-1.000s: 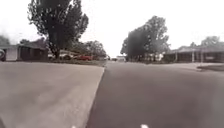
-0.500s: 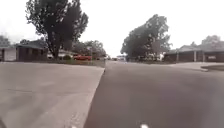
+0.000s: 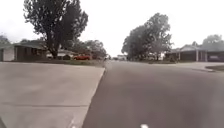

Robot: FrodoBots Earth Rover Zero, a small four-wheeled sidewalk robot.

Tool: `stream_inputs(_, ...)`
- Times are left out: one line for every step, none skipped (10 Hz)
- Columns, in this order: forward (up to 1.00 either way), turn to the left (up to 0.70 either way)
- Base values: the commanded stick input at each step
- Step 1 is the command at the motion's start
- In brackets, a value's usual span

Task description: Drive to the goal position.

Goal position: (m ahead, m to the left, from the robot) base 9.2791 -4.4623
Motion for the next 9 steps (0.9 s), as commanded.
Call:
stream_inputs(1.00,0.20)
stream_inputs(1.00,0.00)
stream_inputs(1.00,0.00)
stream_inputs(1.00,0.00)
stream_inputs(1.00,0.00)
stream_inputs(1.00,0.00)
stream_inputs(1.00,0.00)
stream_inputs(1.00,0.00)
stream_inputs(1.00,0.00)
